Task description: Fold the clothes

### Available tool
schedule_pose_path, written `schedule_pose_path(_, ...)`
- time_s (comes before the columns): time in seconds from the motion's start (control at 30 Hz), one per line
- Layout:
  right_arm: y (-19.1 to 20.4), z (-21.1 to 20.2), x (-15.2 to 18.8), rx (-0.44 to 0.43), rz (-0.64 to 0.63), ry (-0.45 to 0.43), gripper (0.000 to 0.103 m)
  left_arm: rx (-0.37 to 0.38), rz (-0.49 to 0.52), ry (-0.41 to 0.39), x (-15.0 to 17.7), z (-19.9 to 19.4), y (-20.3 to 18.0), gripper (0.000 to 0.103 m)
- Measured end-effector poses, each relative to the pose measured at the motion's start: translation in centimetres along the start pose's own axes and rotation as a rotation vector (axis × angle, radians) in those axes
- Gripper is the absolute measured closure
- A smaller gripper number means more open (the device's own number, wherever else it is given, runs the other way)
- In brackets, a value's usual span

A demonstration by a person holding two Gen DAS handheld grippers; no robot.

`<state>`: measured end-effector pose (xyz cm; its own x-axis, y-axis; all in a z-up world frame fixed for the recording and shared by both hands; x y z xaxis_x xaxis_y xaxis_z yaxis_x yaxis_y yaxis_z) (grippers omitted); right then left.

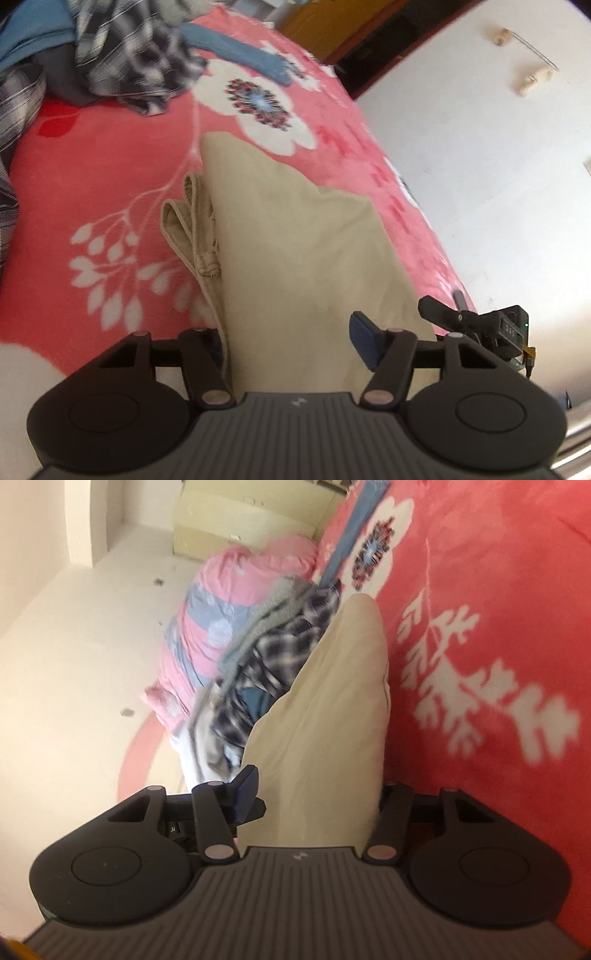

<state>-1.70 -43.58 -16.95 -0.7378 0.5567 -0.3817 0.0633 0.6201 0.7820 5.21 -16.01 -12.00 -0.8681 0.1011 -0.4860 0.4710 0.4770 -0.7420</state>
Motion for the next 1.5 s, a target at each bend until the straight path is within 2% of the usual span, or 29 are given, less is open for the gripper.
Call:
schedule_pose_path(0.13,0.4,-1.2,1.4,0.042,-0.010,-0.027,0.049,-0.043,0.039,0.073,1.2,1.5,0.9,0.040)
schedule_pose_path(0.2,0.4,-1.7,2.0,0.055,-0.009,-0.039,0.051,-0.041,0.035,0.079,1.4,1.7,1.3,0.039)
schedule_pose_path(0.37,-0.3,-2.7,2.6,0.051,0.000,-0.053,0.051,-0.030,0.068,0.102,2.0,1.5,1.5,0.037)
schedule_pose_path(0.47,-0.8,-3.2,3.1,0.032,-0.006,-0.058,0.051,-0.020,0.066,0.097,2.3,1.5,1.7,0.036)
schedule_pose_path(0.6,-0.8,-1.9,2.5,-0.007,0.021,-0.041,0.051,-0.023,0.066,0.076,2.2,2.3,1.6,0.032)
schedule_pose_path(0.67,-0.5,-0.6,2.1,-0.026,0.023,-0.027,0.055,-0.039,0.085,0.062,2.0,3.0,1.3,0.030)
schedule_pose_path(0.7,-0.4,0.1,1.9,-0.036,0.023,-0.021,0.060,-0.046,0.087,0.055,2.0,3.2,1.2,0.030)
schedule_pose_path(0.73,-0.2,0.7,1.8,-0.027,0.017,-0.016,0.070,-0.053,0.081,0.048,1.9,3.2,1.2,0.032)
schedule_pose_path(0.83,0.0,1.1,1.7,-0.002,0.002,-0.019,0.076,-0.071,0.087,0.029,1.9,2.9,0.7,0.039)
schedule_pose_path(1.1,1.1,0.1,2.3,0.040,-0.012,-0.091,0.077,-0.121,0.115,-0.015,1.8,1.9,-1.1,0.052)
schedule_pose_path(1.5,3.4,-1.3,3.1,0.100,-0.094,-0.118,0.077,-0.140,0.082,-0.041,2.4,0.4,-2.7,0.054)
Point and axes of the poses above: each gripper's, at about its wrist camera, not at the fingertips, and z roughly the way its jaws point, y to its left, x to its underside, the point moved 6 cm from there along z, roughly the way its jaws point, and after that the axes turned 14 degrees about x, right-handed, at the moved point
